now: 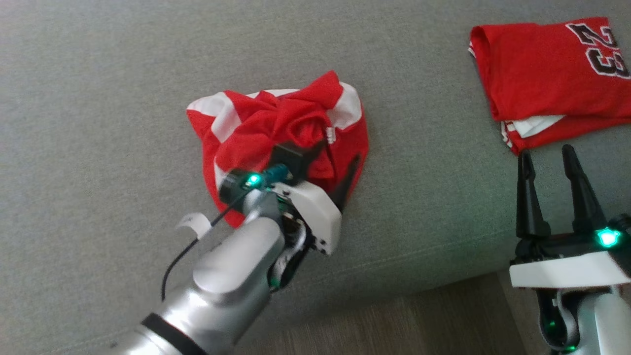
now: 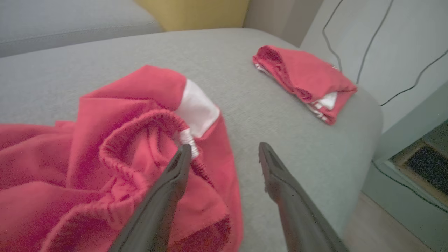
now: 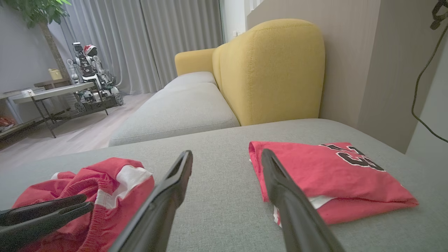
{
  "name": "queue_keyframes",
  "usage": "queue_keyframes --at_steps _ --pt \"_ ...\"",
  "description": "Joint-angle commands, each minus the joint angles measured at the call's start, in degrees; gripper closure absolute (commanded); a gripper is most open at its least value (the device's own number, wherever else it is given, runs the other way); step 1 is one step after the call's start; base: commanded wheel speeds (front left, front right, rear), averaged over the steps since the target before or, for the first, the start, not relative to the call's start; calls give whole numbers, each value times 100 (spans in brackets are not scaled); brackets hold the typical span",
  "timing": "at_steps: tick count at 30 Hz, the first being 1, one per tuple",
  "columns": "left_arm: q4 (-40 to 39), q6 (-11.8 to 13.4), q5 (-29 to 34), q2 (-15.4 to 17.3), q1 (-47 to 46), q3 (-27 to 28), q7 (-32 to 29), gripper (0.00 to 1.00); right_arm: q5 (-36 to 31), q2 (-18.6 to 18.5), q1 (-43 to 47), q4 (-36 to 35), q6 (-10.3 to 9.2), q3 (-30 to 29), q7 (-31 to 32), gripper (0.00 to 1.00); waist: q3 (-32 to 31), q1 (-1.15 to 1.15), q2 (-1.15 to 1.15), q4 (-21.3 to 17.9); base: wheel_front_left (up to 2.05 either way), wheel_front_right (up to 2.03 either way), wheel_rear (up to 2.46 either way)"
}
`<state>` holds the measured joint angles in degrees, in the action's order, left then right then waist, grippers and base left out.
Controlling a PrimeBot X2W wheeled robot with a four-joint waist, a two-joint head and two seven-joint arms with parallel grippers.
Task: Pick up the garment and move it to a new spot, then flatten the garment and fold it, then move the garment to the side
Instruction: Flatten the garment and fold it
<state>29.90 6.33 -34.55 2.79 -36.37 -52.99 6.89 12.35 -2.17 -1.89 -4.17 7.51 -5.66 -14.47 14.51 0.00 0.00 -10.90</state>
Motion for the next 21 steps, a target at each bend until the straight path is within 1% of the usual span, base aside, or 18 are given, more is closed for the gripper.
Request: queue_keyframes --at_steps 1,4,11,12,13,14,15,21 --pt "108 150 -47 9 -379 125 22 0 45 -71 -157 -221 -2 128 -52 0 68 0 0 -80 0 0 0" --pt "486 235 -158 9 -574 88 44 0 58 -71 -158 -236 -2 120 -52 0 105 0 0 -105 0 0 0" --pt "967 142 -459 9 -990 -128 86 0 104 -71 -216 -217 -2 189 -52 0 222 0 0 -113 0 0 0" --pt "1008 114 -503 9 -1035 -177 66 39 108 -71 -226 -216 -2 195 -52 0 232 0 0 -110 0 0 0" --pt "1046 97 -546 9 -1077 -219 57 59 113 -71 -236 -214 -2 201 -52 0 240 0 0 -108 0 0 0" --pt "1046 97 -546 9 -1077 -219 57 59 113 -71 -236 -214 -2 201 -52 0 240 0 0 -108 0 0 0" --pt "1123 62 -621 9 -1148 -311 30 100 118 -71 -249 -202 -2 217 -52 0 240 0 0 -110 0 0 0" --pt "1229 -14 -745 9 -1298 -534 98 100 133 -71 -259 -167 -2 229 -52 0 151 0 0 -130 0 0 0"
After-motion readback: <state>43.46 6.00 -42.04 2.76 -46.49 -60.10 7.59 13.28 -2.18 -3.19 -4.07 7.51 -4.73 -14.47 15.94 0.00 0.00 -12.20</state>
